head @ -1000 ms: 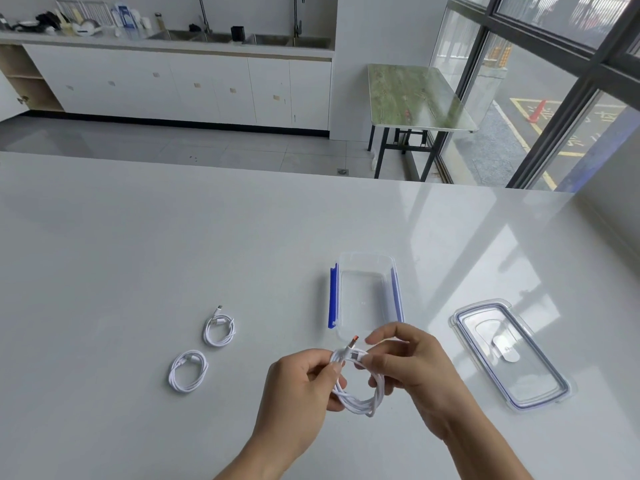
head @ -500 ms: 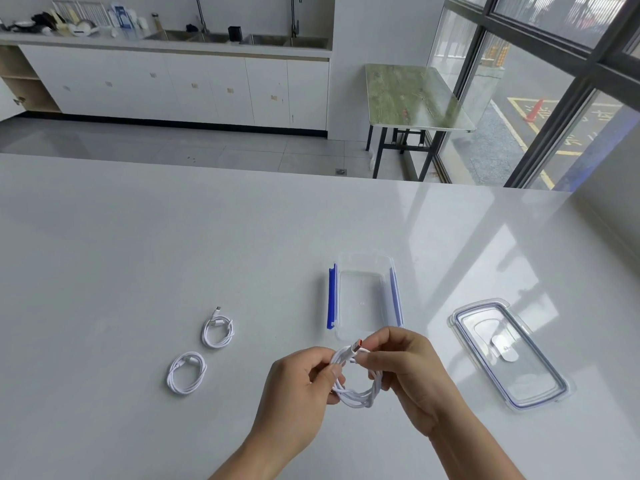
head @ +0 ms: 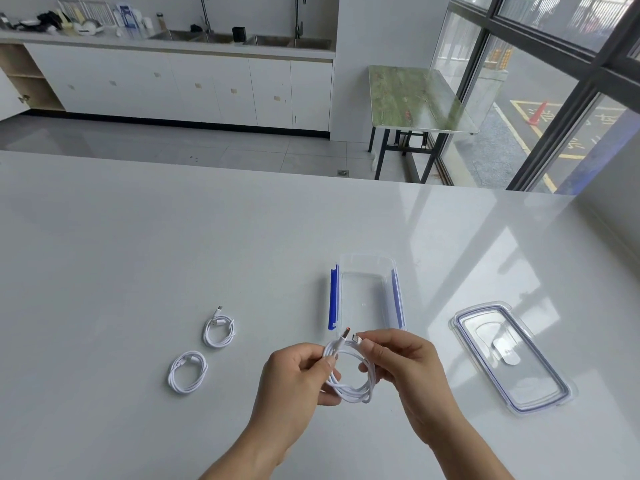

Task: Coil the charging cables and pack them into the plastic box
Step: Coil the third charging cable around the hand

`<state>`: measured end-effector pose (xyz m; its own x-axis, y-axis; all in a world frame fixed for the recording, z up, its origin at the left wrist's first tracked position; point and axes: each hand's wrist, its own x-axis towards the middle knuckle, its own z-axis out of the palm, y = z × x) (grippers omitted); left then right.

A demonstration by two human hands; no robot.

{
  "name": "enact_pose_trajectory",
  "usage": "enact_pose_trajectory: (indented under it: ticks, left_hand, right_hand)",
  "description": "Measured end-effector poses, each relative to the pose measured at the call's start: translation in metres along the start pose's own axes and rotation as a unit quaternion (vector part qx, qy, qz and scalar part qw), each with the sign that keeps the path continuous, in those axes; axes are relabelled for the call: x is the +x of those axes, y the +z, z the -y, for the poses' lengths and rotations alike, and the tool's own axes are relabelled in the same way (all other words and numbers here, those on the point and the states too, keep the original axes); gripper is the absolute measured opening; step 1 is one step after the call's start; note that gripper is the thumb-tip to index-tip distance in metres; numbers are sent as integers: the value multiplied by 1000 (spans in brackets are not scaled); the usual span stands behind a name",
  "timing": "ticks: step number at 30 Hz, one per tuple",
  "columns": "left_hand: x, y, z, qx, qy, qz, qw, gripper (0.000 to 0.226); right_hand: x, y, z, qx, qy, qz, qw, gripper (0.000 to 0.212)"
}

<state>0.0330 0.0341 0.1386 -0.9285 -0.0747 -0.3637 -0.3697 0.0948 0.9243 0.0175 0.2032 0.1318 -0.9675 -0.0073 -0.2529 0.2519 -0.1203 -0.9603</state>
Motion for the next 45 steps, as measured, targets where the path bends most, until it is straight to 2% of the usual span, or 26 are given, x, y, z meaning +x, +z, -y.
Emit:
enact_pose_trajectory:
  ticks: [5, 7, 10, 12, 14, 16, 19, 22, 27, 29, 33, 36, 40, 42, 45]
  left_hand:
    - [-2, 2, 3, 21, 18, 26, 999, 21]
    - [-4, 4, 9, 76, 66, 35, 994, 21]
    - [-4, 5, 12, 191, 167, 52, 966, 16]
    - [-1, 4, 11, 216, 180, 59, 958, 17]
    - [1, 3, 7, 181, 151, 51, 970, 16]
    - [2, 2, 7, 103, 84, 50, 990, 21]
    - [1, 2, 7, 26, 13, 50, 998, 25]
    - [0, 1, 5, -22, -8, 47, 999, 22]
    - [1, 1, 6, -90, -33, 58, 994, 25]
    - [3, 0, 7, -110, -41, 58, 991, 24]
    - [3, 0, 8, -134, -53, 62, 988, 22]
    - [2, 1, 8, -151, -64, 77, 984, 20]
    - [1, 1, 5, -160, -54, 92, 981, 19]
    - [2, -1, 4, -155, -51, 86, 983, 20]
    - [5, -7, 5, -124, -46, 88, 987, 21]
  right_hand:
    - [7, -5, -2, -70, 47, 24, 996, 7]
    - [12, -5, -3, -92, 60, 21, 994, 11]
    - [17, -3, -9, -90, 89, 11, 992, 13]
    - [18, -1, -14, -50, 124, 27, 991, 16]
    - [17, -2, -17, -10, 157, 65, 985, 20]
    - [18, -3, -17, 10, 173, 109, 979, 27]
    - [19, -1, -20, 84, 186, 145, 968, 22]
    - [17, -1, -22, 180, 215, 171, 944, 17]
    - [19, -7, -24, 336, 238, 170, 895, 25]
    - [21, -8, -25, 359, 240, 168, 886, 28]
    - [20, -9, -27, 295, 203, 185, 915, 38]
    - [18, -12, -28, 278, 145, 205, 927, 35]
    - [18, -13, -27, 316, 117, 237, 911, 28]
    - [21, -14, -27, 304, 118, 211, 921, 31]
    - [28, -20, -24, 179, 81, 119, 973, 22]
